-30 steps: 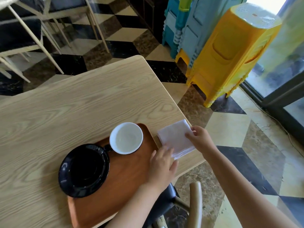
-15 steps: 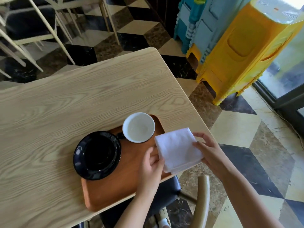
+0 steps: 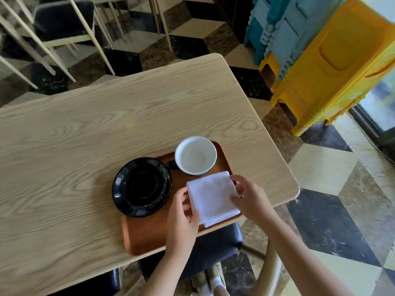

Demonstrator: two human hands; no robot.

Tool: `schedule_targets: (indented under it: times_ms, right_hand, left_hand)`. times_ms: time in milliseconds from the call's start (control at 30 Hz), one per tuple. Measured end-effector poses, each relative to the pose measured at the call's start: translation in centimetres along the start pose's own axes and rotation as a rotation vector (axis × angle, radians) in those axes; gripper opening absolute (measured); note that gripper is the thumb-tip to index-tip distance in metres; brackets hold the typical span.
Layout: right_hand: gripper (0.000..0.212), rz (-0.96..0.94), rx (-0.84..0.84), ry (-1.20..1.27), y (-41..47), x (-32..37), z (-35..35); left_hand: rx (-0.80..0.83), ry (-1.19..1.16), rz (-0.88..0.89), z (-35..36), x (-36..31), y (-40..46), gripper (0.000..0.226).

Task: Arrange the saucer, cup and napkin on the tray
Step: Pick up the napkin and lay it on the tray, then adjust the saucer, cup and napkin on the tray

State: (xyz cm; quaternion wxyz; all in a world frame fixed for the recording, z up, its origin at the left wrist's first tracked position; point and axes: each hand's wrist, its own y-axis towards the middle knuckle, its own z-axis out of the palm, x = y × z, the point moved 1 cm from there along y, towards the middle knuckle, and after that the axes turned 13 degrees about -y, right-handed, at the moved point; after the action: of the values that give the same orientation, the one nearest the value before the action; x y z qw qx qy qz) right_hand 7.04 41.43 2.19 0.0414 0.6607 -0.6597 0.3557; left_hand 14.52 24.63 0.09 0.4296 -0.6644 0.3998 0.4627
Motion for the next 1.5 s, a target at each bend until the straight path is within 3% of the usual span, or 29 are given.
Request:
schedule_targets:
  times_ms: [200, 333, 500, 567, 800, 900, 967, 1033, 1100, 1200, 1333, 1500]
  right_hand:
    - [0.062, -0.125, -0.056, -0.237, -0.9, -0.3, 1.3]
    - [0.053, -0.269, -0.182, -0.545, -1.2, -0.6, 1.8]
    - [0.044, -0.478, -0.150, -0.772, -0.9, -1.9, 2.9]
    - [0.047, -0.497, -0.145, -0.810, -0.9, -2.2, 3.2]
    - [0.048, -0.454, -0.121, -0.788, -1.1, -2.3, 3.6]
    - [0.046, -0.400, -0.112, -0.777, -1.4, -1.4, 3.7]
    - [0.058, -0.402, -0.114, -0.772, -1.7, -0.4, 4.0]
    - [0.060, -0.468, -0.141, -0.762, -1.8, 1.3, 4.6]
    - [0.049, -0.559, -0.172, -0.750, -1.8, 3.3, 5.4]
    - [0.047, -0.679, -0.167, -0.741, -1.5, 6.2, 6.7]
    - [0.049, -0.793, -0.103, -0.810, -1.0, 7.9, 8.6]
    - [0.048, -0.788, -0.087, -0.845, -0.6, 8.1, 9.2]
  left_hand:
    - [0.091, 0.329, 0.131, 0.3, 1.7, -0.5, 0.059]
    - [0.118, 0.466, 0.275, -0.1, 2.3, -0.7, 0.059]
    - [0.314, 0.574, 0.495, 0.0, 3.0, -0.5, 0.030]
    - [0.367, 0.665, 0.521, -0.2, 3.1, -0.5, 0.032]
    - [0.474, 0.984, 0.460, -1.5, 3.2, -1.2, 0.053]
    - [0.465, 0.990, 0.455, -1.8, 3.0, -1.3, 0.055]
    - [0.418, 0.928, 0.452, -2.4, 2.5, -1.6, 0.056]
    - [0.331, 0.827, 0.430, -3.8, 1.9, -1.8, 0.057]
    - [0.227, 0.760, 0.407, -5.8, 1.6, -1.6, 0.055]
    - [0.130, 0.767, 0.329, -8.9, 2.2, -1.3, 0.053]
    - [0.127, 0.892, 0.214, -11.7, 3.6, -1.4, 0.056]
    - [0.183, 0.994, 0.234, -13.3, 4.4, -1.6, 0.055]
